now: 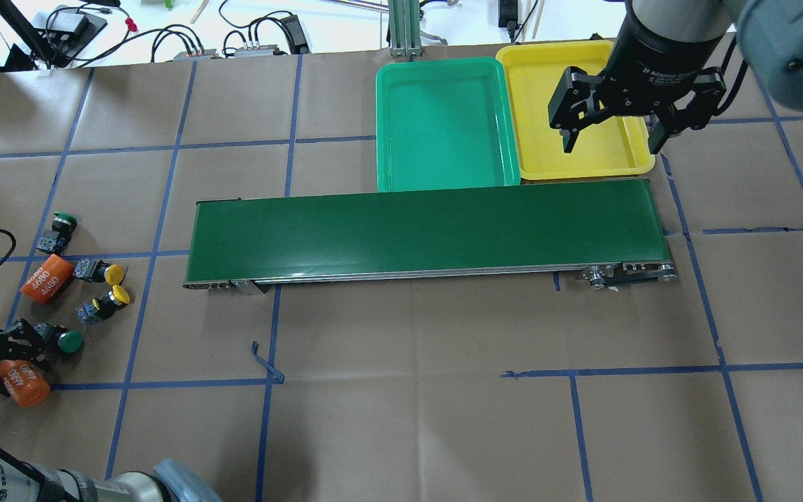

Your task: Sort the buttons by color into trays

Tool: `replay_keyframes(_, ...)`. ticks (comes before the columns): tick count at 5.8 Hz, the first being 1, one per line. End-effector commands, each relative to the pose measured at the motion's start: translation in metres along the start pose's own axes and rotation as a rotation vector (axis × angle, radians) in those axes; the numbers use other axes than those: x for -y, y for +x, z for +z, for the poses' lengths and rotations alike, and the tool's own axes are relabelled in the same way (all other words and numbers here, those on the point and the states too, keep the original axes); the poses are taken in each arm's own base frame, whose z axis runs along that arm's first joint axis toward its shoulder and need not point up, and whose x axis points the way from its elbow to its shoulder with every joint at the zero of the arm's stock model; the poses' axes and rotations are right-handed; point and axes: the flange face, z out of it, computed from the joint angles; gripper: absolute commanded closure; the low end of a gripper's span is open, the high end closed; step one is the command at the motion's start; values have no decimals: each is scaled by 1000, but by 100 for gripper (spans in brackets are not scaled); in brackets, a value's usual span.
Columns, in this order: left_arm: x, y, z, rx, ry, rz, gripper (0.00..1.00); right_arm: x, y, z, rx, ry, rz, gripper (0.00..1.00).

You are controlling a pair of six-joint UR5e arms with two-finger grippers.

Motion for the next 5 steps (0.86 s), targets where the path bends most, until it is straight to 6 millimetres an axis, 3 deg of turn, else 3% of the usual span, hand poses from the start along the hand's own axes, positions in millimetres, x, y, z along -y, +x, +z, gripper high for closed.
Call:
replay_keyframes(1, 0, 1, -10, 0, 27, 16, 100, 0, 0, -1, 1, 1, 0, 0)
replay_keyframes(2, 8, 2, -37, 15, 75, 31, 100, 0, 0, -1, 1, 1, 0, 0)
replay_keyframes(3, 19, 29, -81, 40, 121, 97, 100, 0, 0, -1, 1, 1, 0, 0)
replay_keyframes(4, 26, 88, -135, 72, 150, 192, 100, 0, 0, -1, 4, 1, 0, 0)
replay_keyframes(5, 24, 144, -168, 66, 132, 102, 100, 0, 0, -1, 3, 1, 0, 0)
